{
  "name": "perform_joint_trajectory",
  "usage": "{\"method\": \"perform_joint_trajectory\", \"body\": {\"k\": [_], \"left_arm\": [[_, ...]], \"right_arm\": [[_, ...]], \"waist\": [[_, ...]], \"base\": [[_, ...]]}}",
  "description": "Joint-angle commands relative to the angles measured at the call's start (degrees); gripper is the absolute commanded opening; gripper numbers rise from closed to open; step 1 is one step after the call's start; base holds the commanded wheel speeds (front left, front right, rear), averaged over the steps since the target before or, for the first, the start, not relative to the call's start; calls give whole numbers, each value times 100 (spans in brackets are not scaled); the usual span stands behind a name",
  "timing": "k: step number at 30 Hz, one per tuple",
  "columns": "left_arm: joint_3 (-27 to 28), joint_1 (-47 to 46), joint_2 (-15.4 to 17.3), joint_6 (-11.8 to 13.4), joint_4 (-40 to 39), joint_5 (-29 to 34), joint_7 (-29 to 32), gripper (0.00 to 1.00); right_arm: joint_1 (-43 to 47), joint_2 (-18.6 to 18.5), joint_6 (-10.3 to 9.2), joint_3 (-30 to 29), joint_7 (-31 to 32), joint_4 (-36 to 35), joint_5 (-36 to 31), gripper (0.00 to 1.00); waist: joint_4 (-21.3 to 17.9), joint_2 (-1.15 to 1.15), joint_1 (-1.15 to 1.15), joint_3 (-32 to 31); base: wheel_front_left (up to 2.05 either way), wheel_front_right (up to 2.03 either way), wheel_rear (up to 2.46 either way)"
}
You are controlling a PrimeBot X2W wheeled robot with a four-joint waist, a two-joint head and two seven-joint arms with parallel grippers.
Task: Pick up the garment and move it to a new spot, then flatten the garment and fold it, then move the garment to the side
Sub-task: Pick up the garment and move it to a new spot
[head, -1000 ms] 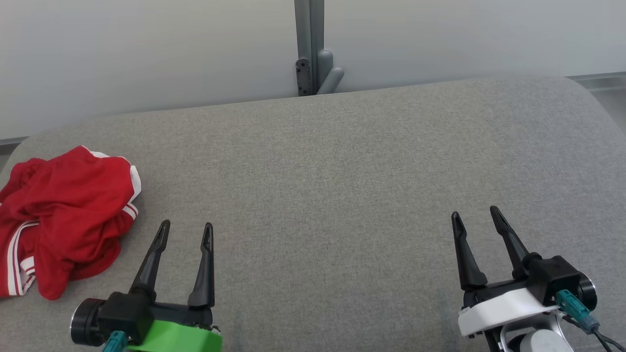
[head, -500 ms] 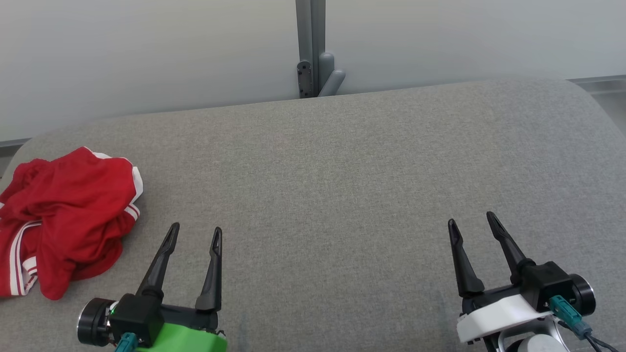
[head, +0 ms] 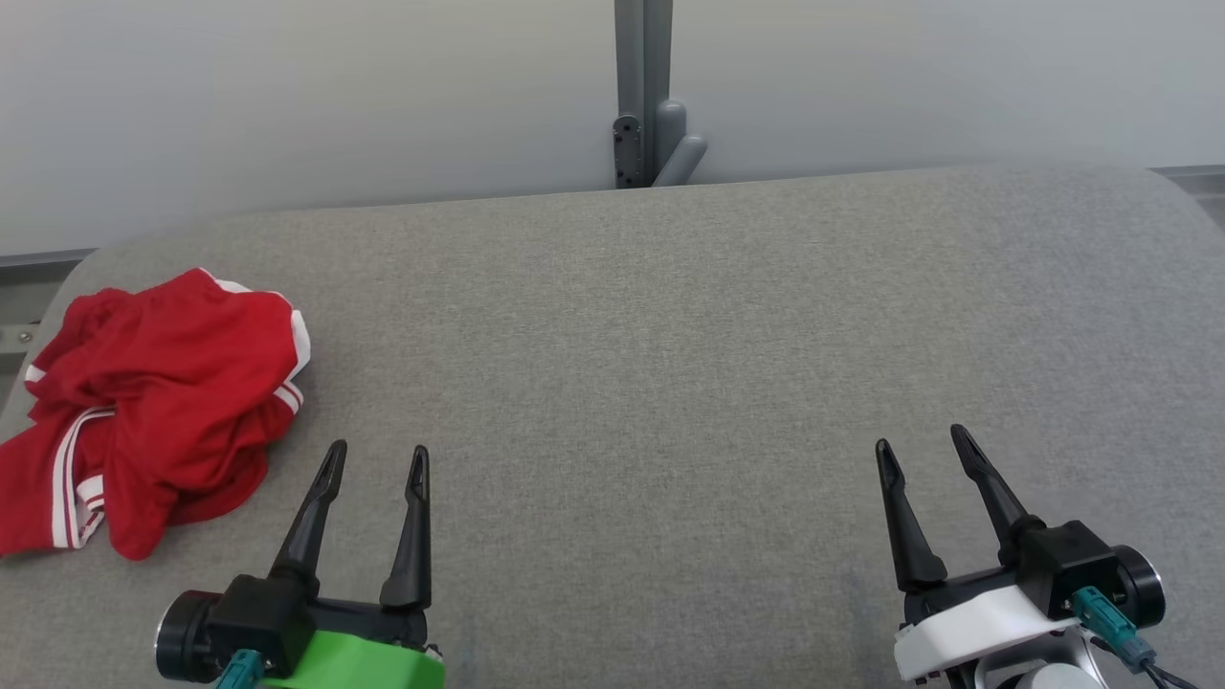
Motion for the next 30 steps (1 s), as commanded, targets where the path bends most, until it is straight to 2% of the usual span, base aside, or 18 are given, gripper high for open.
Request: {"method": "perform_joint_trajectory", "body": {"k": [1, 20, 30], "left_arm": [[-4, -90, 0, -21, 13, -50, -17, 100], [536, -167, -37, -19, 104, -158, -17, 100], [572, -115, -37, 135, 197, -301, -16, 100]], "right_arm": [[61, -23, 0, -1, -19, 6, 7, 100], [-66, -23, 0, 170, -18, 32, -82, 100], [-13, -23, 0, 203, -19, 80, -99, 100]], "waist": [[136, 0, 0, 19], [1429, 0, 0, 185], [2014, 0, 0, 114]], "base": [[0, 0, 0], [0, 0, 0], [0, 0, 0]]}}
